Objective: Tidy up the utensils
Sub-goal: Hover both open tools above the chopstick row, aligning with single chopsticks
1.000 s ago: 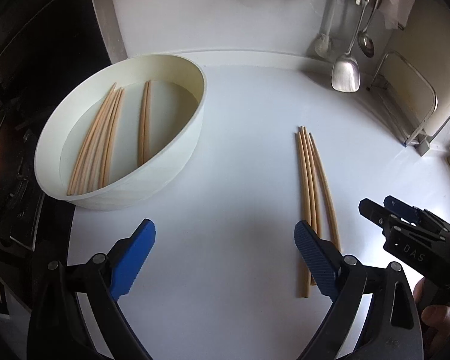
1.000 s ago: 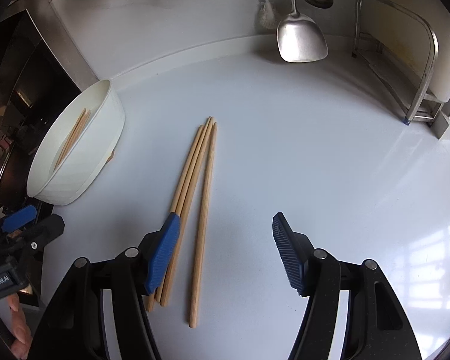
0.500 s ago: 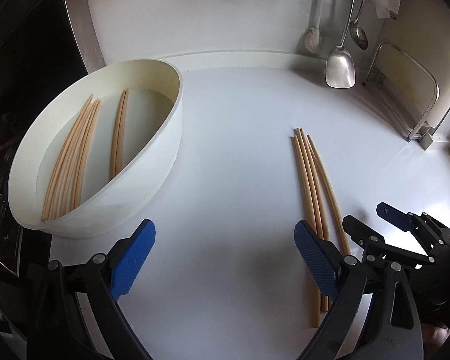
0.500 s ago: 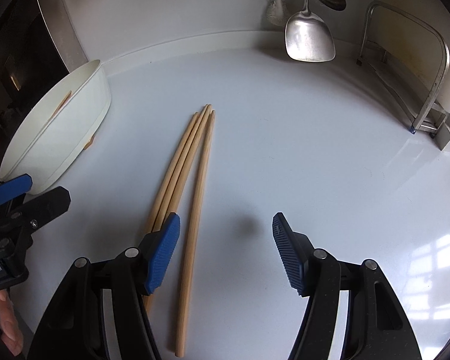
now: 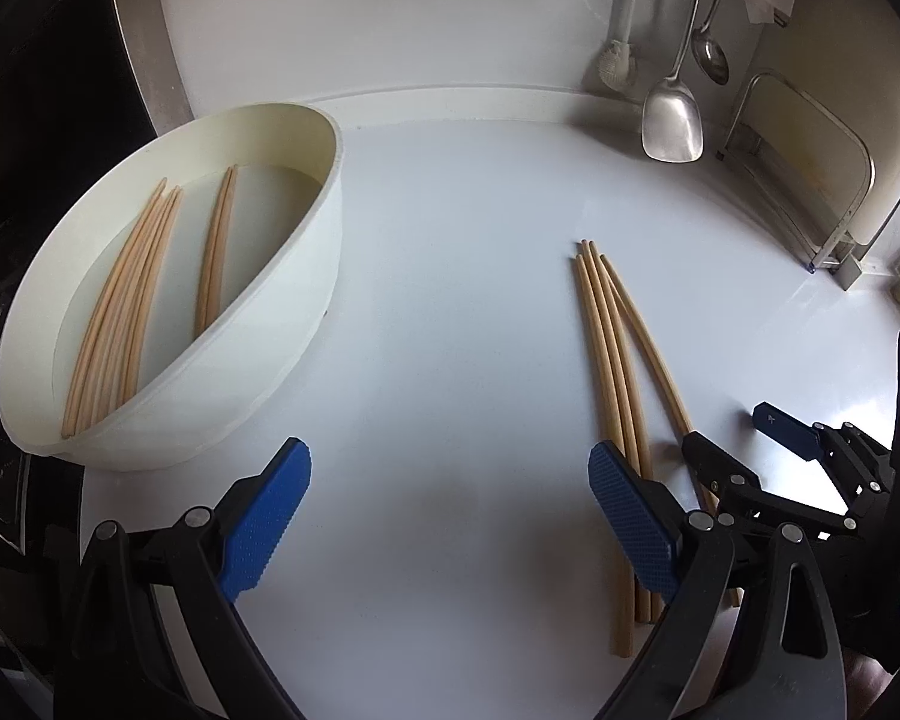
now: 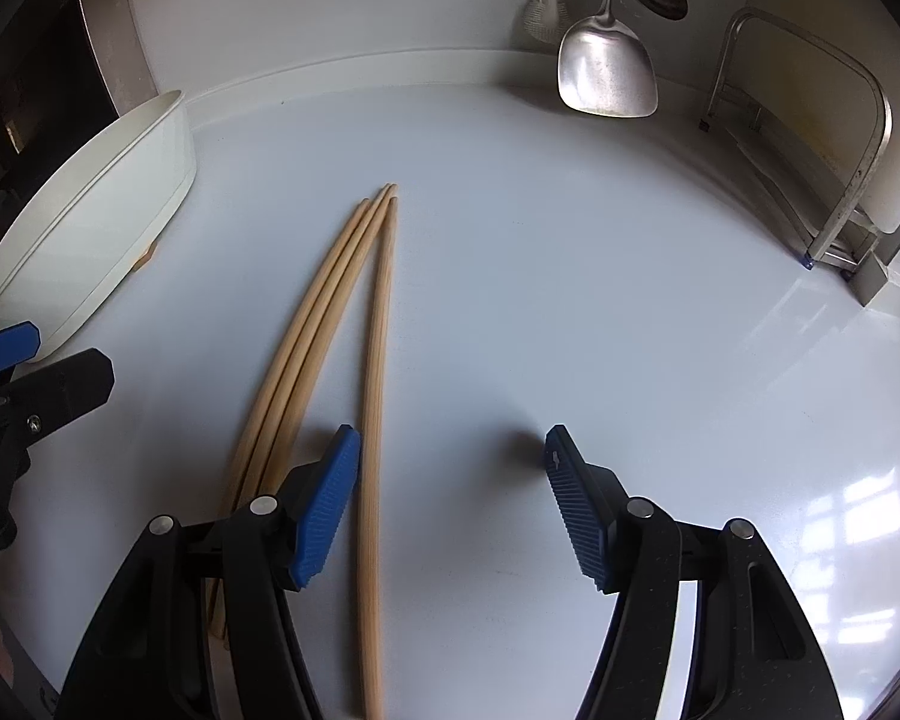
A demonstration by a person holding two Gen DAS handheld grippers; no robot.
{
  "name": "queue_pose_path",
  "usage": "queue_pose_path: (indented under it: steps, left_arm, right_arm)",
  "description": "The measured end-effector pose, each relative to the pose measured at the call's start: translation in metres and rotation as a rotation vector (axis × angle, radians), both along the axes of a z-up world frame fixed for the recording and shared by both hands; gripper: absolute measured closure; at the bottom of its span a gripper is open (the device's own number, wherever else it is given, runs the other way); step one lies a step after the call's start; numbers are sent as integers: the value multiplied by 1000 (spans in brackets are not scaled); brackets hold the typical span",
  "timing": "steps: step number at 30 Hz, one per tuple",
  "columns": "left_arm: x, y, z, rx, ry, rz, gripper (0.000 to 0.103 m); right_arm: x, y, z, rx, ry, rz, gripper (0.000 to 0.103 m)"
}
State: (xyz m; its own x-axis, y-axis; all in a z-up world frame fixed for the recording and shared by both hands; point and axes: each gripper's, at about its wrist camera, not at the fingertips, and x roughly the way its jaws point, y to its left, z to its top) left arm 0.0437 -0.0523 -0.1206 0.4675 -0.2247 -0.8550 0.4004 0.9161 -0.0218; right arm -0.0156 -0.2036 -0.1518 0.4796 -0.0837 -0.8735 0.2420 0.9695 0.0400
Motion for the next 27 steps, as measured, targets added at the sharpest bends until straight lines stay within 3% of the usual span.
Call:
queue_pose_path:
  steps: [14,27]
  left_arm:
    - [-8,-33,-28,49,53,-68,11]
    - [-3,-40,-41,68,73,-52,11]
  right_arm:
    - [-14,-30,2,7,-14,-29,41]
    - [-19,-36,4,20,-30,-22,41]
